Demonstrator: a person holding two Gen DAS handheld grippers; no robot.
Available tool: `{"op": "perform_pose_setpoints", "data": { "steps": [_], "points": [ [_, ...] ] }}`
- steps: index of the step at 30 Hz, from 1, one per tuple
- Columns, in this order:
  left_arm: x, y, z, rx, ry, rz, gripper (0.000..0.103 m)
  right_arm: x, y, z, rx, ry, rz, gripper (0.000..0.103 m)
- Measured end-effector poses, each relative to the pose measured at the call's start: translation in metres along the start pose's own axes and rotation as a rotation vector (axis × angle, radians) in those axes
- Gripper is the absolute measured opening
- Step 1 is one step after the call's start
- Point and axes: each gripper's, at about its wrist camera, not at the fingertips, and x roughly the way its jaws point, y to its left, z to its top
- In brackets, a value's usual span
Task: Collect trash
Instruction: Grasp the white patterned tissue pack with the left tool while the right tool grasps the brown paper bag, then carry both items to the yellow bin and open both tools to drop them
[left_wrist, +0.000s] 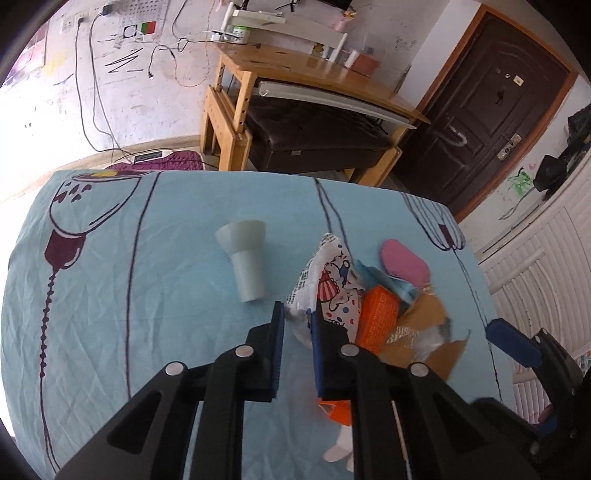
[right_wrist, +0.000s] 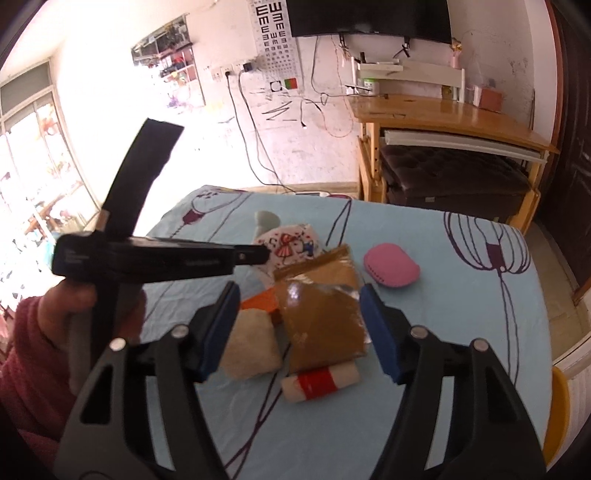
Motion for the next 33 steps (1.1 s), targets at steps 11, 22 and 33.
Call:
{"op": "perform_pose_setpoints", "data": {
  "steps": [11, 22, 33],
  "points": [
    [0.002, -0.009, 0.0, 0.0, -0.007, -0.021, 0.008, 0.043, -0.014, -0.007, 0.007, 0.093, -0.055, 0.059],
    [-0.02, -0.005, -0.007, -0.085, -0.076, -0.051, 0.008, 0.006, -0.036, -0.008, 0.069, -0.11, -0.023, 0.002],
    [-0.063, -0.048, -0.009, -0.072, -0.201, -0.028, 0.008, -0.045, -0.099, 0.001, 0.191, -0.251, 0.056, 0.002]
  ]
}}
